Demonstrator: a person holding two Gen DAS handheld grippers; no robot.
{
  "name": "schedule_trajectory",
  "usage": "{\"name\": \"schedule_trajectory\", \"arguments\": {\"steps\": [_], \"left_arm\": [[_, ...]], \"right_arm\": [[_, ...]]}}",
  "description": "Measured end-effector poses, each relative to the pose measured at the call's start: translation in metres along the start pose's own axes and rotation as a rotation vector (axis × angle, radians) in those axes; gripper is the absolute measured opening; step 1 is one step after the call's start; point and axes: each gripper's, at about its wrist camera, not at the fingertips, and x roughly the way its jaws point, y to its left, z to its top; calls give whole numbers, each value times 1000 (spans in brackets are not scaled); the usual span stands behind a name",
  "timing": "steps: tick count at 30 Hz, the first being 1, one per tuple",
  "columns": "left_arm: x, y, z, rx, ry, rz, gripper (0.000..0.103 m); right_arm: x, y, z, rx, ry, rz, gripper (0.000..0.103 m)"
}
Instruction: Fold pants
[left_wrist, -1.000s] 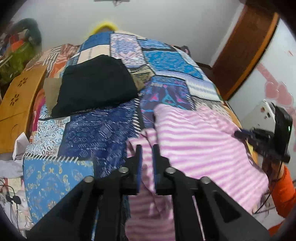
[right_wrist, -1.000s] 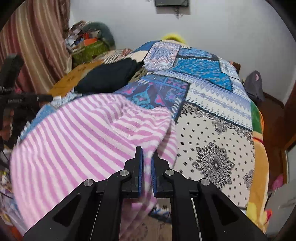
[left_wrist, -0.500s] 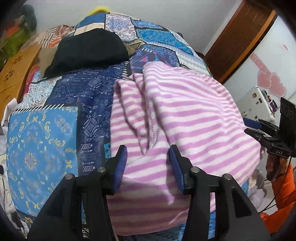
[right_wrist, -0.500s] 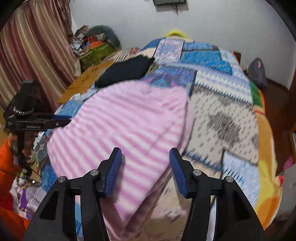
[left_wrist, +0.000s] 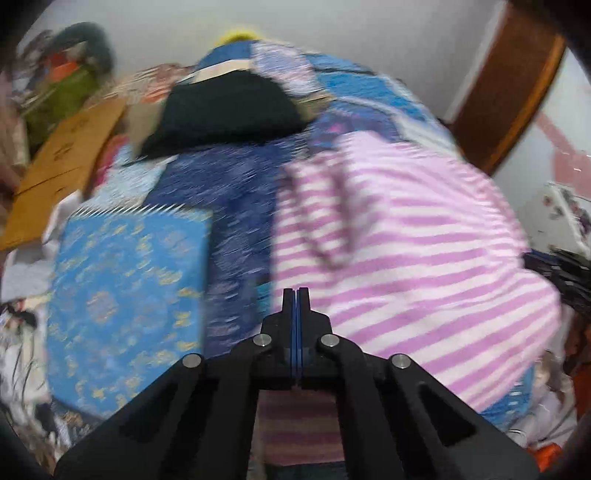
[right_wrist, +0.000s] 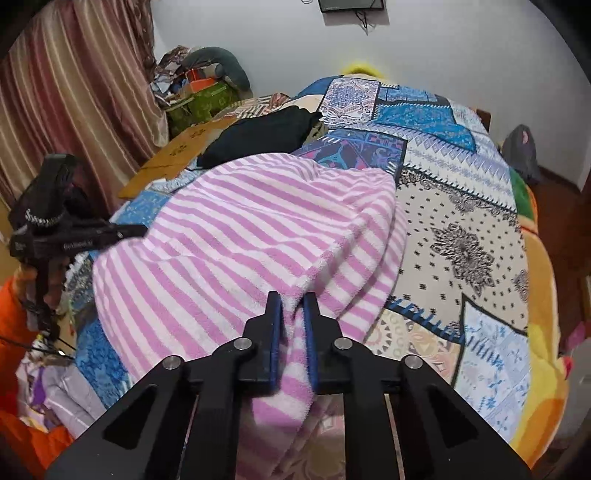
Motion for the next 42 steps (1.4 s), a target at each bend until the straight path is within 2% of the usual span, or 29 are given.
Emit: {"name": "schedule_trajectory", "arguments": {"steps": [3,5,9,11,13,15,17,19,21,23,24,25,27,29,33,35,36,39,42], "left_arm": [[11,25,-15,-88,62,-18,0],[5,37,-18,-120,60,-23,0],[-28,41,-11,-108,-15,-10,1],[-47,33,-7,-74,-45,-22,4],[-60,22,-4,-43,-67,-34,14],[-68,4,-2,-1,-80,-63,20],[-69,-13,1,32,-78,-99,27],[-64,-34,-1,67,-65,-137,30],[-54,-50,-6,106,-37,-155,30],[-46,-59,-16,143,-38,-116,31],[-43,-60,-20,155,-44,-99,37],[-42,-57,-24,157,-50,-85,47],[-43,-42,-31,119,-45,-90,54],[-46,-25,-41,81,-24,-94,54],[-40,0,-65,79,55,58,45],[-38,18,-74,22,84,25,45],[-40,25,-75,-8,86,15,45],[-49,32,-72,-1,50,106,44],[-59,39,-63,-27,30,94,44]], "right_arm": [[1,-6,-7,4,17,-49,8],[-2,-10,-10,13,19,-64,8],[-18,-13,-9,43,21,-93,8],[-32,-12,-5,68,-11,-60,8],[-45,-3,1,61,-39,-25,10],[-51,10,7,31,-60,-1,16],[-52,25,14,-4,-77,44,33],[-45,43,19,-53,-79,83,38],[-34,58,20,-96,-67,97,38],[-18,68,16,-133,-36,108,38],[-9,70,12,-144,-9,103,38],[1,70,6,-155,19,92,38],[2,65,-3,-152,10,104,38],[-4,57,-7,-133,7,101,38],[-18,42,-18,-118,7,54,38],[-25,36,-23,-102,13,29,38],[-28,32,-25,-93,17,18,39],[-33,17,-30,-52,36,-13,47],[-41,5,-38,-19,51,-42,52]]}}
